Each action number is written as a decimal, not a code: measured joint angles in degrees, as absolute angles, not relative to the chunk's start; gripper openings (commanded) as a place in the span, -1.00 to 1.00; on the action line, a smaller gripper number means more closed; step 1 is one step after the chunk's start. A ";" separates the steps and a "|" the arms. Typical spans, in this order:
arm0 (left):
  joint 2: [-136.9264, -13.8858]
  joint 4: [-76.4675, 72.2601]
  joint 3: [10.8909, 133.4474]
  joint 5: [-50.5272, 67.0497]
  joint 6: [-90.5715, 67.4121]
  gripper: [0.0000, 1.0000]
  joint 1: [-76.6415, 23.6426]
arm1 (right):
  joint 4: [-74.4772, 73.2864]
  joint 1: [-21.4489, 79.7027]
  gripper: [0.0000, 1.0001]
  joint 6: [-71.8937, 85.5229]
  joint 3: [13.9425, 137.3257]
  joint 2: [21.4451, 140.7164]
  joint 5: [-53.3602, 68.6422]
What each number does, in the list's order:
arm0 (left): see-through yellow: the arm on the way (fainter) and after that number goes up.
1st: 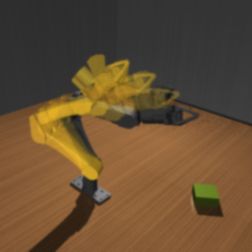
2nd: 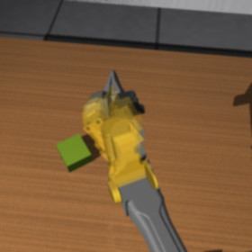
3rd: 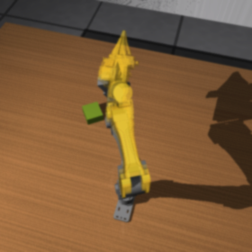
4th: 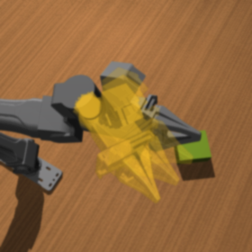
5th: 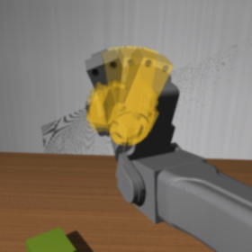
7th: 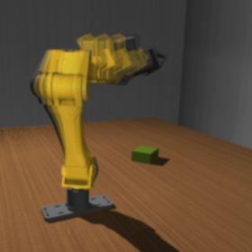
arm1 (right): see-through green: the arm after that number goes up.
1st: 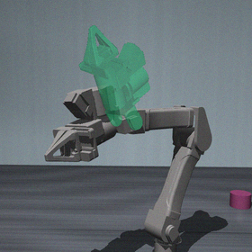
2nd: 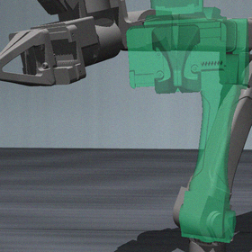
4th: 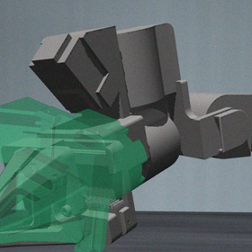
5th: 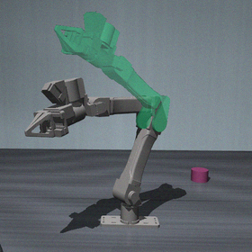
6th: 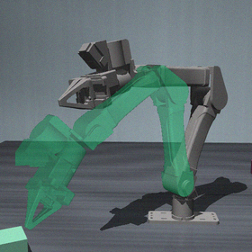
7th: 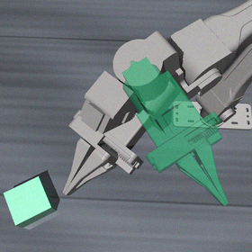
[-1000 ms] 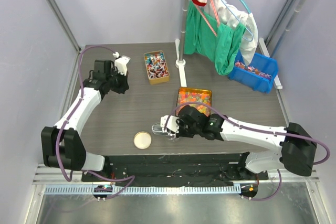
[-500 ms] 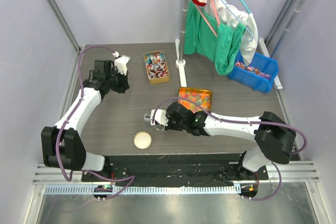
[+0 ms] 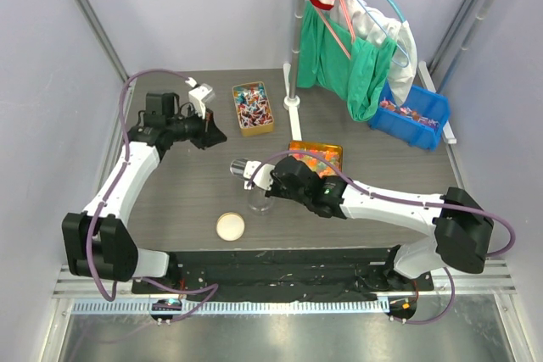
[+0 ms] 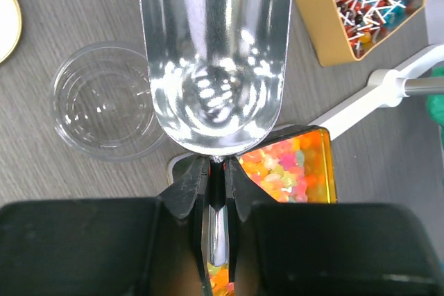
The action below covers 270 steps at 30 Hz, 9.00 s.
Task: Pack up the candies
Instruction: Adjust the spatula.
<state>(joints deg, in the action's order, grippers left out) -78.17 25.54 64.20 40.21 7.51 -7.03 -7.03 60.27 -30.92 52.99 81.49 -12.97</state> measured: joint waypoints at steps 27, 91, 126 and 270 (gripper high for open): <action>-79.20 31.22 64.25 57.01 11.81 -1.00 -13.85 | 1.08 60.27 -0.98 -32.93 52.90 81.28 -20.91; -98.83 24.43 71.16 66.19 4.86 0.67 -10.35 | 3.36 60.27 -0.98 -36.16 48.40 74.65 -20.93; -114.37 70.43 90.85 81.12 51.00 -1.00 -11.00 | 4.67 63.51 -0.13 -37.63 47.59 75.70 -22.98; -102.08 6.79 76.66 -2.00 -4.34 0.99 -11.77 | 15.53 56.01 -0.98 -42.06 43.97 73.41 -31.57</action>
<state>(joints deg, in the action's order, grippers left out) -102.08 6.79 76.66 -2.00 -4.34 -11.77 15.53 56.01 -42.06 43.97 73.41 -31.57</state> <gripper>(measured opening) 0.997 0.115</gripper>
